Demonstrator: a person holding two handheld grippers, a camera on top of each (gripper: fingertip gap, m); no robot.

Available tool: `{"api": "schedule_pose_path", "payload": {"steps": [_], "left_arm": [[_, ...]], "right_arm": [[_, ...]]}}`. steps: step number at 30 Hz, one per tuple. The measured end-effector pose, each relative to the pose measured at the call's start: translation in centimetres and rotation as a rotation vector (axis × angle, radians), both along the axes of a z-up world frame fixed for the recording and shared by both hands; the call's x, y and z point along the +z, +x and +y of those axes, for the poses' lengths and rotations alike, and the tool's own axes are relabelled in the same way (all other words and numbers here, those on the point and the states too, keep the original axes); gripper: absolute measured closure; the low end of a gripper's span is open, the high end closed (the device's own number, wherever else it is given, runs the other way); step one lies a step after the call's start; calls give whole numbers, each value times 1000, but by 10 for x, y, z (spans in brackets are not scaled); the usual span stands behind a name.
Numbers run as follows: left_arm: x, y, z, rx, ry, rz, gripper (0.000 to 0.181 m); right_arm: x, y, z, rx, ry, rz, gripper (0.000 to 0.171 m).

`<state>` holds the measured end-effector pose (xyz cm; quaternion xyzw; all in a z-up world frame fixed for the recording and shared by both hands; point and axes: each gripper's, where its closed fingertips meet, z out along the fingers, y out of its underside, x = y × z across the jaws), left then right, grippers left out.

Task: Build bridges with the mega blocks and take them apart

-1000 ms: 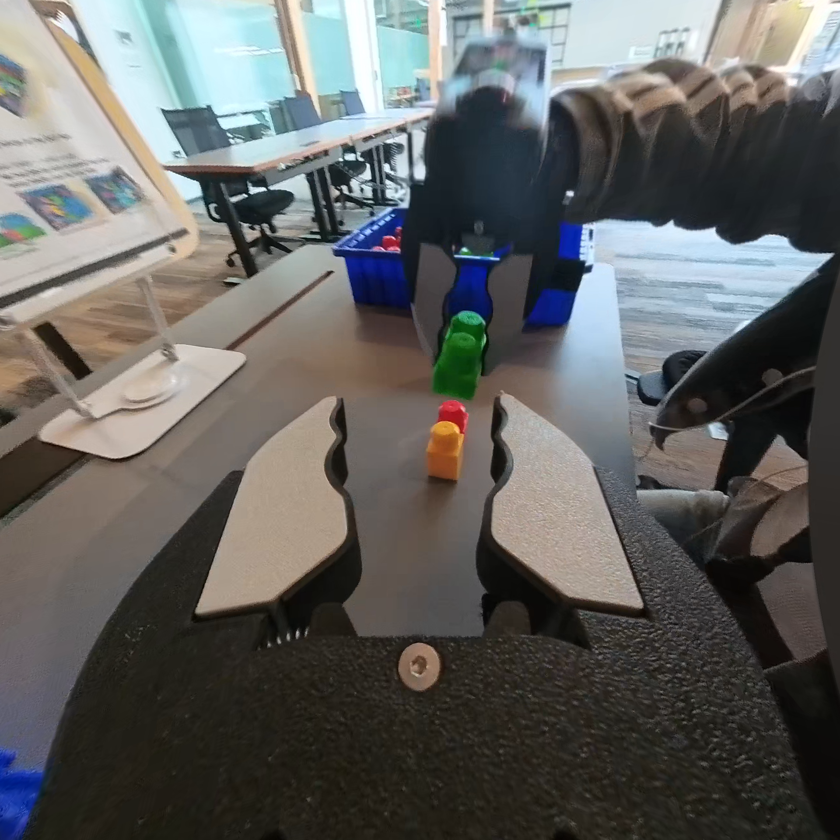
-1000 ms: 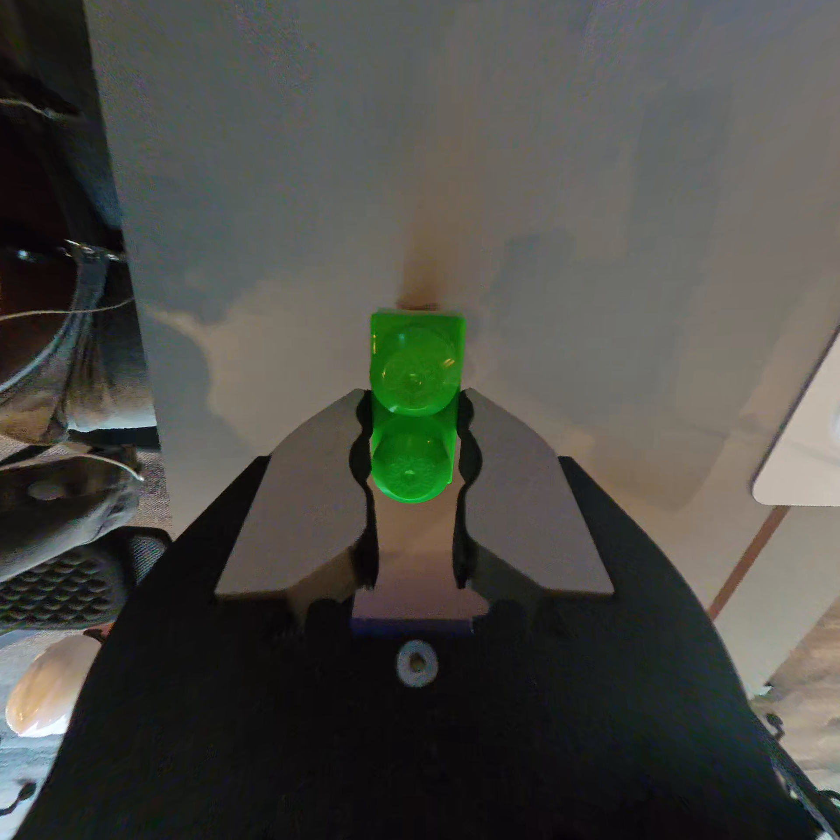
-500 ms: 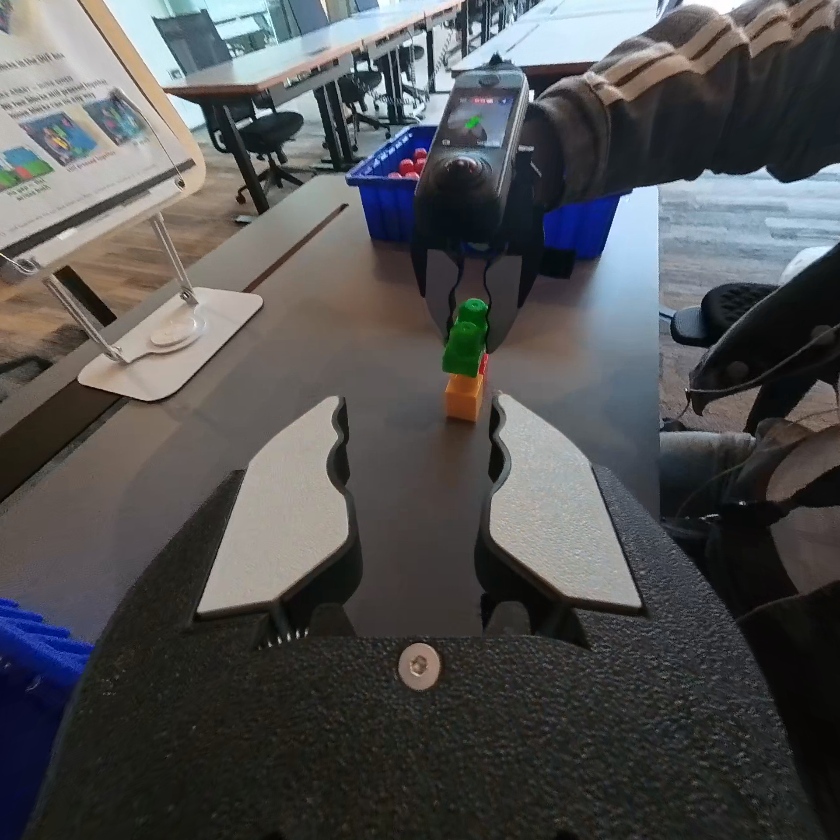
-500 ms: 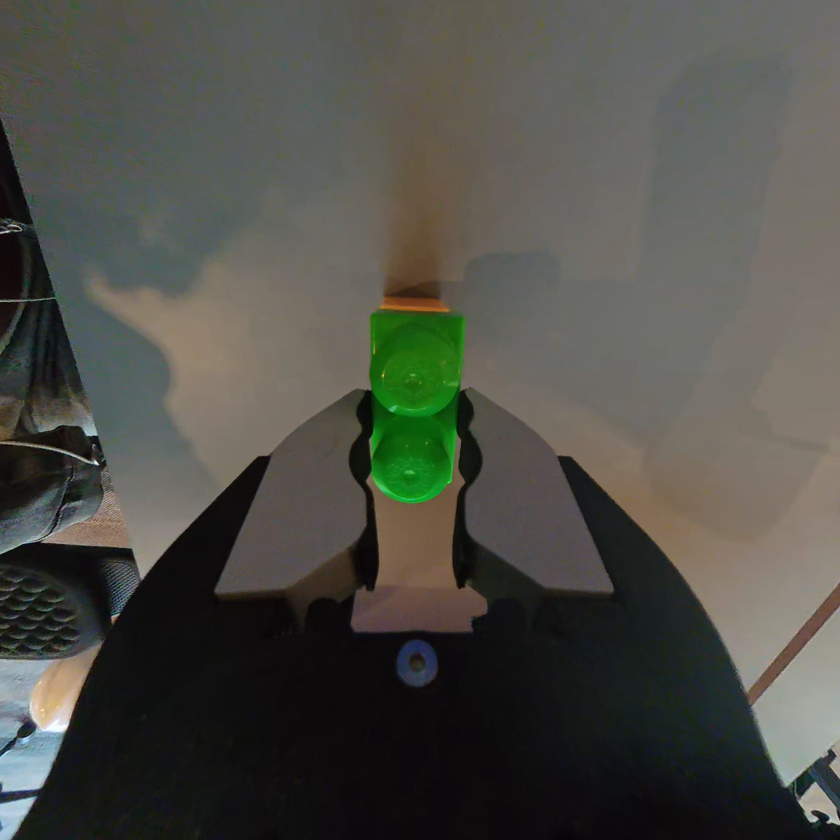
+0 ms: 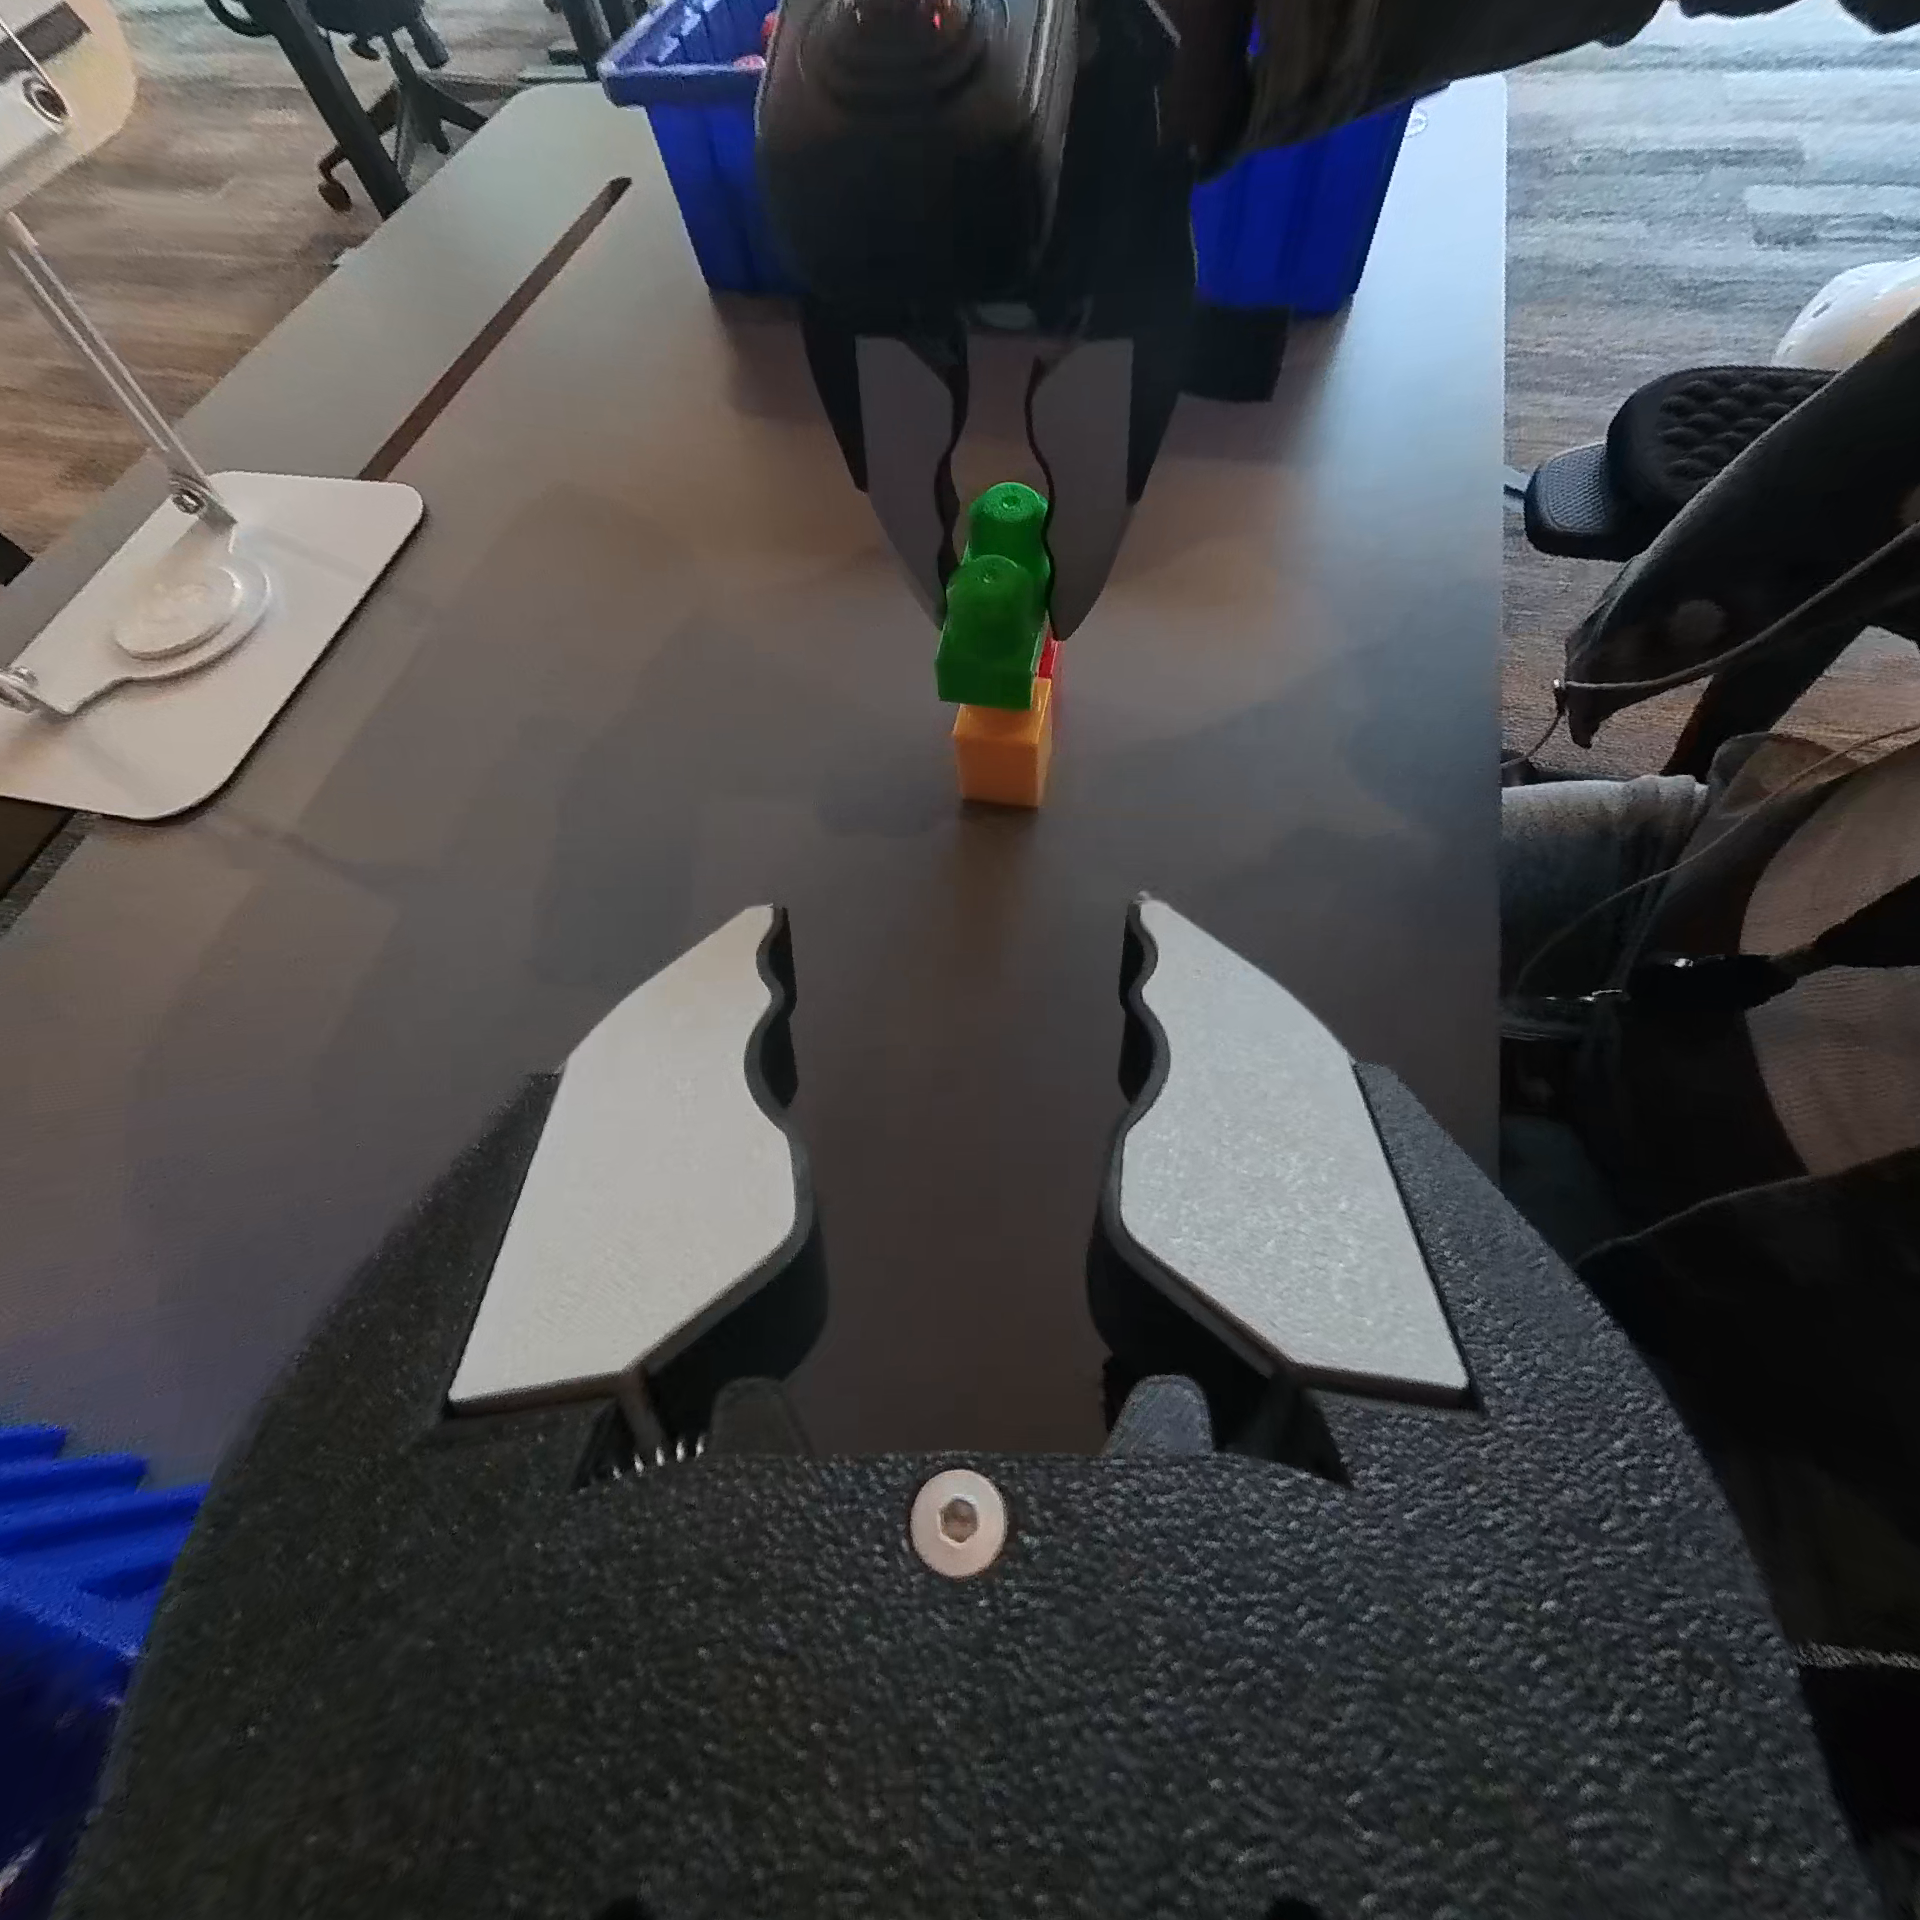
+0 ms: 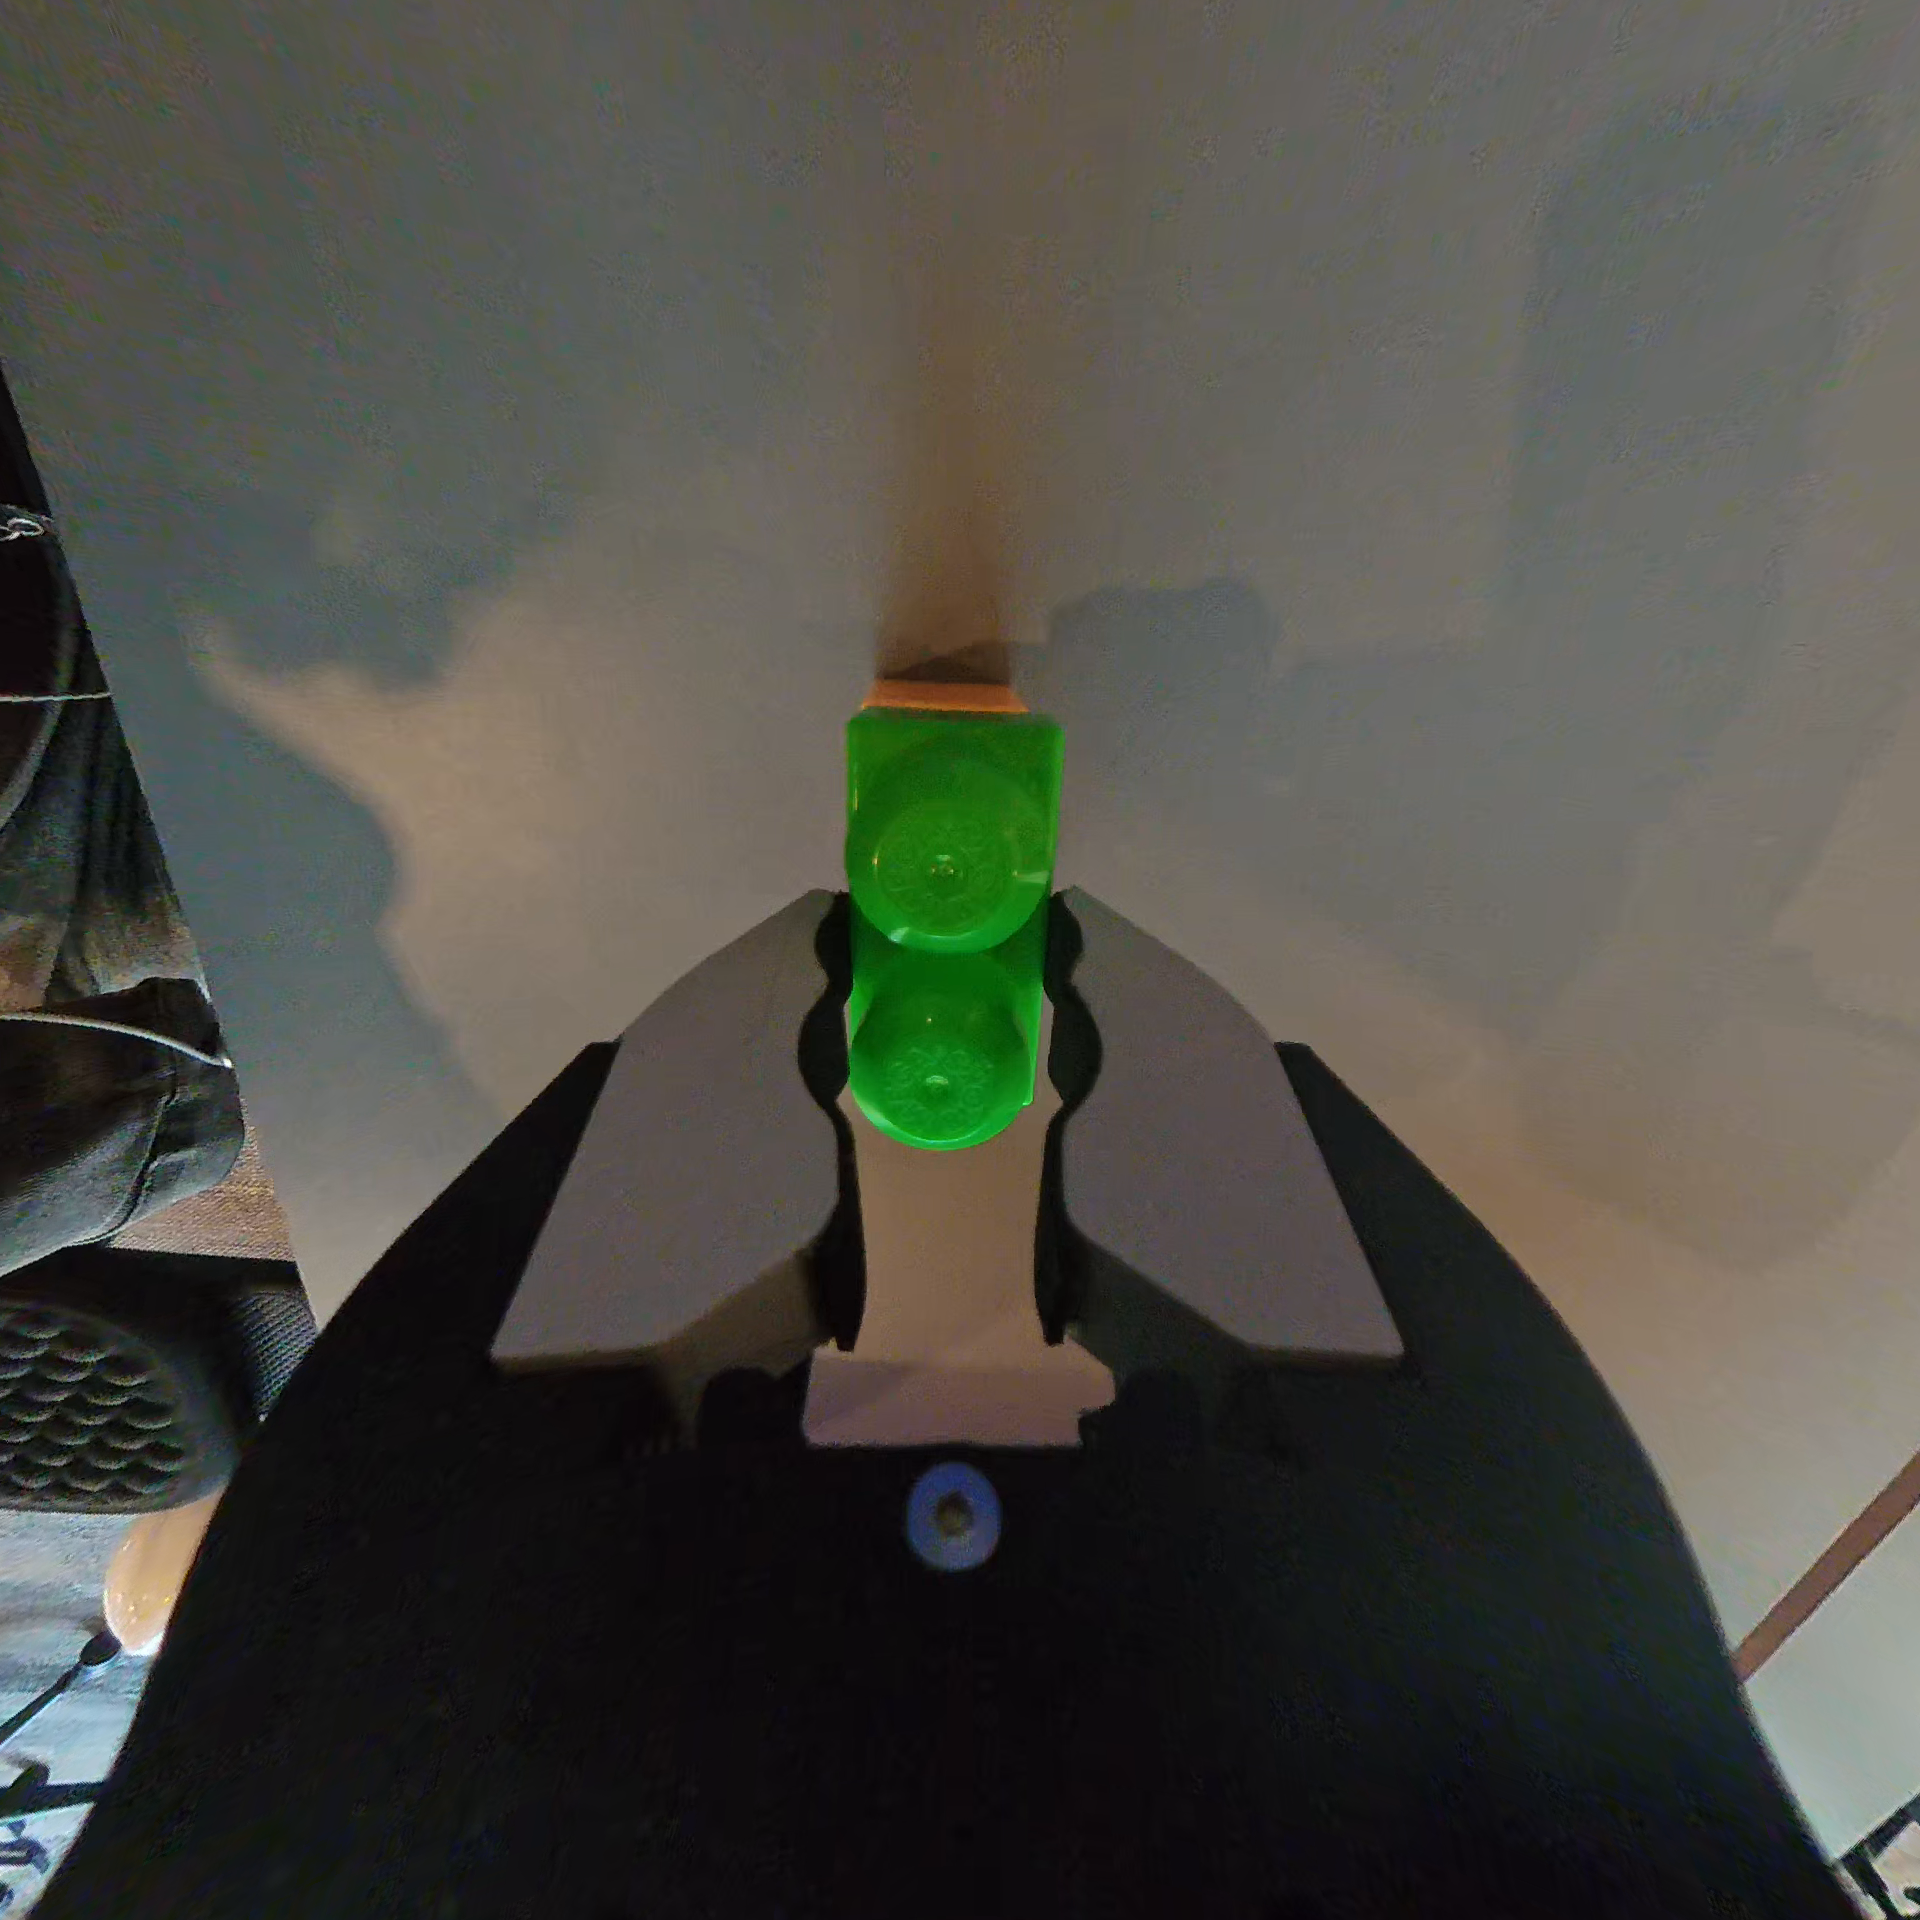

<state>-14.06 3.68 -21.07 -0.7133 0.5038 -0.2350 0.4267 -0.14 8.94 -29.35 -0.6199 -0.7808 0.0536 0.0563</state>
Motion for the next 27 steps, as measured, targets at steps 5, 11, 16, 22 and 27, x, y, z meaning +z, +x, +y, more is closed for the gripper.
{"api": "schedule_pose_path", "payload": {"steps": [5, 11, 16, 22, 27], "left_arm": [[-7, 1, 0, -10, -19, 19, 121], [-13, 2, 0, -16, -34, 33, 121], [-17, 1, 2, -16, -48, 35, 122], [-23, 5, 2, -30, -64, 43, 123], [-26, 7, 1, -40, -72, 48, 123]], "right_arm": [[-5, 0, 0, 0, -5, -13, 136], [-12, 1, 0, -1, -20, -30, 136], [-12, 2, 0, 1, -19, -45, 136], [-15, 4, 0, 1, -8, -112, 137], [-18, 5, 1, -1, 6, -166, 136]]}}
